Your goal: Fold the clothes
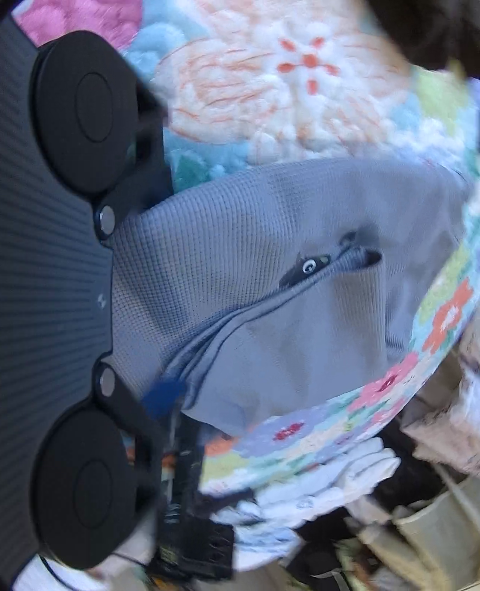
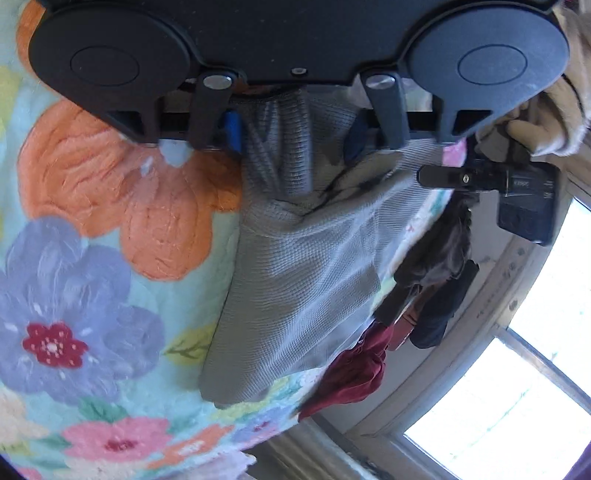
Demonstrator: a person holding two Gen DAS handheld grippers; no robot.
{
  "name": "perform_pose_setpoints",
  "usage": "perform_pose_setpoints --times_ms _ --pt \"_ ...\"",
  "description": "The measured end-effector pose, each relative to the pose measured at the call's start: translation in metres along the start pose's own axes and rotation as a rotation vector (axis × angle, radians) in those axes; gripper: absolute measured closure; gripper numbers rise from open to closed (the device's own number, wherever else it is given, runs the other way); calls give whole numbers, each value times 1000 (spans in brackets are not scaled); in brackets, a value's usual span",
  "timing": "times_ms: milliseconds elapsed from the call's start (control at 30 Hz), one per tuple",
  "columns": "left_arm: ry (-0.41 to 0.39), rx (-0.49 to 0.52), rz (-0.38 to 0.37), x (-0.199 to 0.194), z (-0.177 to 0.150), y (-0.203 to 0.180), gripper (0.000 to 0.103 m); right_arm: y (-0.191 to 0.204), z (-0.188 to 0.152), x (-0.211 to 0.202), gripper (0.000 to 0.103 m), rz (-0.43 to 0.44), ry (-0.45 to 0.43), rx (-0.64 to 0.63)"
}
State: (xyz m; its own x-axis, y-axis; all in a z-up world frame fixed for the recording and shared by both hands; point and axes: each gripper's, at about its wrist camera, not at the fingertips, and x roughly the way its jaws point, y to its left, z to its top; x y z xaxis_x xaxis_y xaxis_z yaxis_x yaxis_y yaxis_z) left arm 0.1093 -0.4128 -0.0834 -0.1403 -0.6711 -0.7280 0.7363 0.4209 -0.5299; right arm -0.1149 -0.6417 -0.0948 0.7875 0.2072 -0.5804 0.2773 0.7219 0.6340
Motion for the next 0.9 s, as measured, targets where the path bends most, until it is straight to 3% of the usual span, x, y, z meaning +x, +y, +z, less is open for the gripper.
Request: perform_pose_setpoints --times_ms 133,267,400,500,667,767,900 --pt "-18 45 -18 -15 -1 -13 90 4 1 -20 82 79 -79 47" --pt "48 -72 -158 -31 2 -25 90 20 -1 -53 83 177 -115 145" --pt "146 -31 -183 -39 -10 -51 90 24 -19 -90 83 171 -82 283" --pt "170 -117 -225 -34 -23 -45 90 18 -34 -111 82 173 -83 358" --pt "85 -254 -268 -28 -18 -27 90 4 -26 -104 81 187 -84 436" --pt "16 -302 -280 -30 2 -19 90 -4 -2 -94 81 192 -101 444" --pt "-45 -362 -229 -18 41 0 89 -23 45 -65 81 201 -121 536"
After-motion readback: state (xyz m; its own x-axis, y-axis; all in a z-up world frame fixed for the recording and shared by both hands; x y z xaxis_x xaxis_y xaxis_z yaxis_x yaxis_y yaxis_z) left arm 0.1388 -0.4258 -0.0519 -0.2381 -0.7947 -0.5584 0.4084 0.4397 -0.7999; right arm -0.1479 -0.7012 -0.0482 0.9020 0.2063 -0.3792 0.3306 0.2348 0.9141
